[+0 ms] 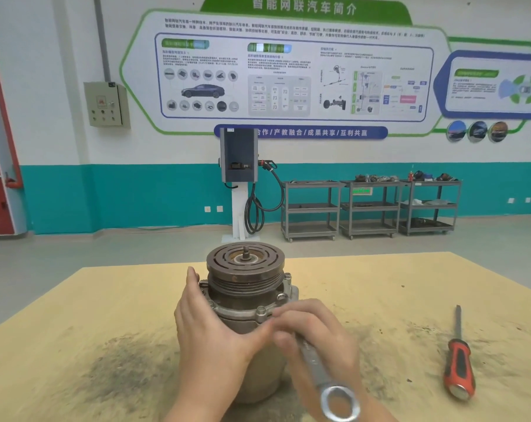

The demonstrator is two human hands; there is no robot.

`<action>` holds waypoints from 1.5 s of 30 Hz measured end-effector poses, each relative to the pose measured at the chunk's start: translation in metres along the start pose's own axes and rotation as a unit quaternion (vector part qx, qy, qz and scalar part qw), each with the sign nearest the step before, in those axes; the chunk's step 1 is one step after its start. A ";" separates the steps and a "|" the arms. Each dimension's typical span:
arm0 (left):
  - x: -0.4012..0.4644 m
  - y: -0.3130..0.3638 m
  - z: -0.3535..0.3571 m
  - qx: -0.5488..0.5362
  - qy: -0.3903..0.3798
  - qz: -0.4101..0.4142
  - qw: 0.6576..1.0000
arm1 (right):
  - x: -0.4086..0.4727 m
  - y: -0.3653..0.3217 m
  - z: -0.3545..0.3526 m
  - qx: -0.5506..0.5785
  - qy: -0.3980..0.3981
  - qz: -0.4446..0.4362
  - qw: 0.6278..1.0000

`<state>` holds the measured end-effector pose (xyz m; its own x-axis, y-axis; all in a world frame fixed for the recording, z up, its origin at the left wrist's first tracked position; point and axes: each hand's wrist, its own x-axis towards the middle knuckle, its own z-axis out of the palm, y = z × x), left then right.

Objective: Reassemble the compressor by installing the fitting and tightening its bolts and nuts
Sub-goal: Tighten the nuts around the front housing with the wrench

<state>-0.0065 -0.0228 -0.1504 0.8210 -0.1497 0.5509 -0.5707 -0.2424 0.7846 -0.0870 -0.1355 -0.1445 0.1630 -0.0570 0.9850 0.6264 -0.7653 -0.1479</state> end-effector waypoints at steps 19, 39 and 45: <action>0.015 -0.016 -0.005 -0.145 -0.104 -0.024 0.984 | 0.037 0.011 -0.018 0.404 0.163 0.469 0.769; 0.009 -0.007 -0.002 -0.116 -0.094 -0.019 0.989 | 0.001 -0.006 0.005 0.018 -0.026 -0.013 0.999; 0.009 -0.005 -0.004 -0.127 -0.093 -0.011 0.987 | 0.024 -0.011 -0.009 0.205 0.133 0.220 0.944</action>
<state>0.0036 -0.0194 -0.1481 0.8084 -0.3258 0.4902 -0.5191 -0.0021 0.8547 -0.0968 -0.1342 -0.1181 0.3129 -0.5132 0.7992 0.7938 -0.3206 -0.5167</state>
